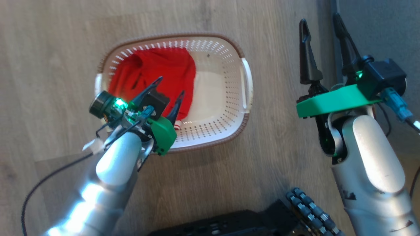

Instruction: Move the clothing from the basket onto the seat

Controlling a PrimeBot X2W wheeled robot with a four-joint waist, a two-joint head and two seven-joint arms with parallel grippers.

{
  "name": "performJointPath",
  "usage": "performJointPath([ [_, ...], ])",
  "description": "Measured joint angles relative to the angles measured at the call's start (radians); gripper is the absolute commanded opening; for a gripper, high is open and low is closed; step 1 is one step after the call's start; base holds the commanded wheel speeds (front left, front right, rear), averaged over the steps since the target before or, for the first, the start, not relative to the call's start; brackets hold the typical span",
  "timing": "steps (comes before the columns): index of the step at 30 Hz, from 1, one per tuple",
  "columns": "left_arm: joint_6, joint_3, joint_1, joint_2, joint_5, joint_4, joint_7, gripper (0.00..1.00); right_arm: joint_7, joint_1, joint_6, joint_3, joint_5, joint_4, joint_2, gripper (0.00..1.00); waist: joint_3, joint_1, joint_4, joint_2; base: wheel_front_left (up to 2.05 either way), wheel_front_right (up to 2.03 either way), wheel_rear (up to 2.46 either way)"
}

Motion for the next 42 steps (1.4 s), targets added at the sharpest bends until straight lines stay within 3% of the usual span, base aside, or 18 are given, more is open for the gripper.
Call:
performJointPath([
  [8, 0.006, -0.100, -0.158, 0.010, 0.114, 0.260, 0.000, 1.00, 0.000, -0.010, 0.000, 0.010, 0.022, -0.010, 0.000, 1.00, 0.069, -0.0001, -0.045, 0.0000, 0.00, 0.00, 0.00],
  [17, 0.081, -0.133, -0.303, 0.013, 0.155, 0.445, 0.093, 1.00, 0.000, -0.035, 0.000, 0.031, 0.064, -0.027, 0.000, 1.00, 0.147, 0.0000, -0.092, 0.0000, 0.00, 0.00, 0.00],
  [31, 0.187, -0.147, -0.330, 0.046, 0.154, 0.484, 0.133, 1.00, 0.000, -0.043, 0.000, 0.040, 0.092, -0.040, 0.000, 1.00, 0.190, -0.0001, -0.103, 0.0000, 0.00, 0.00, 0.00],
  [42, 0.167, -0.198, -0.353, 0.077, 0.179, 0.490, 0.212, 1.00, 0.000, -0.050, 0.000, 0.052, 0.101, -0.039, 0.000, 1.00, 0.207, -0.0001, -0.098, 0.0000, 0.00, 0.00, 0.00],
])
